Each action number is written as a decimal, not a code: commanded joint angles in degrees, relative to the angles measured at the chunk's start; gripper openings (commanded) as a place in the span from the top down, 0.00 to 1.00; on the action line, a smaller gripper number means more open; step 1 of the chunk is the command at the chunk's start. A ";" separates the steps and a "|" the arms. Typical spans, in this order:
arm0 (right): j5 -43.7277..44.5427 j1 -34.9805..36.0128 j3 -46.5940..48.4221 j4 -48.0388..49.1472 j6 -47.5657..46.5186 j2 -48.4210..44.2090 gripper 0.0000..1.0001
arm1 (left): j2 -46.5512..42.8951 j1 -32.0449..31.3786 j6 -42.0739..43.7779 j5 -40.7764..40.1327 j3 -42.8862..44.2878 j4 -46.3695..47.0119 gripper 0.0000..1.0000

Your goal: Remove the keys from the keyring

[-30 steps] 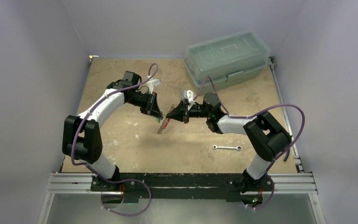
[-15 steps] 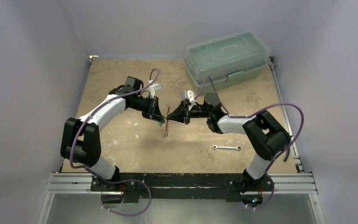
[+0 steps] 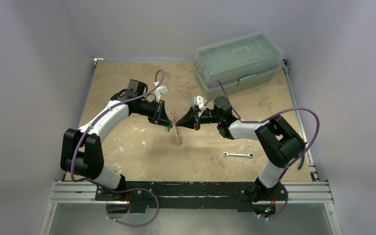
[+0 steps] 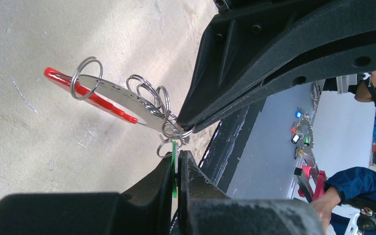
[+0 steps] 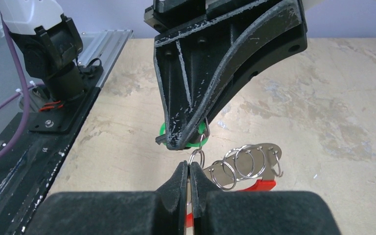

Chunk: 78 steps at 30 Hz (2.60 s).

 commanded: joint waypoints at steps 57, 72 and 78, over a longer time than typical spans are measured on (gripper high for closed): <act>0.76 -5.80 -6.23 -6.78 -3.95 -2.43 0.64 | 6.55 -5.34 0.73 -0.83 -3.23 10.91 1.00; 6.90 0.43 -4.06 -9.98 -8.77 -1.82 0.62 | 5.86 -6.05 1.30 -0.21 -3.38 10.81 1.00; 8.48 1.47 -3.34 -6.84 -6.43 0.53 0.61 | 4.82 -6.05 1.09 -0.16 -3.99 11.09 1.00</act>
